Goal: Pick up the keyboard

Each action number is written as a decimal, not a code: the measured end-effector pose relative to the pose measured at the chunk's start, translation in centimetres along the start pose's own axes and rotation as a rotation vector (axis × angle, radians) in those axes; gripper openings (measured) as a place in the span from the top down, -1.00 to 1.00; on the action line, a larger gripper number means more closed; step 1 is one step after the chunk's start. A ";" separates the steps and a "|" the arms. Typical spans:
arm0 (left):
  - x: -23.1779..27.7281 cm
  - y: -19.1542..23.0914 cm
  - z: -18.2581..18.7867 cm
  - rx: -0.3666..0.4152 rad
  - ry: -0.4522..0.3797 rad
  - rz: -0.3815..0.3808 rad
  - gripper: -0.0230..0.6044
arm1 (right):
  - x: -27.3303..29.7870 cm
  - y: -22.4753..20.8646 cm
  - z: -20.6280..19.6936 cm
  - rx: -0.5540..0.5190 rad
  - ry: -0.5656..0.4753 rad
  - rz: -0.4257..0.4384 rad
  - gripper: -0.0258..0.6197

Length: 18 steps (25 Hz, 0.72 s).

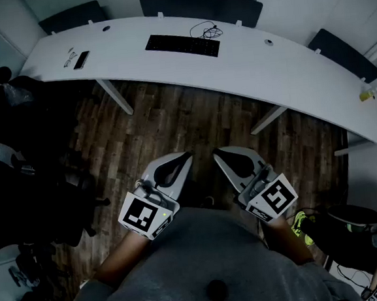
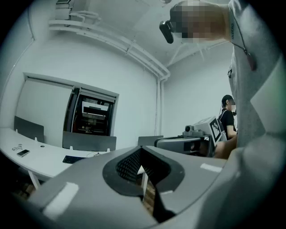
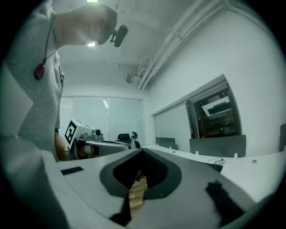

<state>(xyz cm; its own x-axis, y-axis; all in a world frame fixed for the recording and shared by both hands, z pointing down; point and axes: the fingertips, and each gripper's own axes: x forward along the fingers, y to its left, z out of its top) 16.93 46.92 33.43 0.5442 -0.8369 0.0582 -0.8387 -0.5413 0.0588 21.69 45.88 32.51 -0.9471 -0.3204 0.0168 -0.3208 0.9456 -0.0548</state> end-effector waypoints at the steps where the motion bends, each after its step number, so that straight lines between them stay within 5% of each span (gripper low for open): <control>1: 0.0 0.0 0.0 0.002 0.001 0.000 0.91 | 0.0 0.0 0.0 0.001 0.000 0.000 0.88; 18: 1.0 -0.3 -0.3 0.005 0.029 0.019 0.91 | -1.5 -1.8 -0.3 0.032 0.005 -0.035 0.87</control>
<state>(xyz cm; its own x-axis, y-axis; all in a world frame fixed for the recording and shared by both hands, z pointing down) 17.75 46.30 33.74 0.5286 -0.8443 0.0882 -0.8489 -0.5260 0.0524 23.73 44.65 32.91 -0.9355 -0.3524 0.0247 -0.3531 0.9316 -0.0860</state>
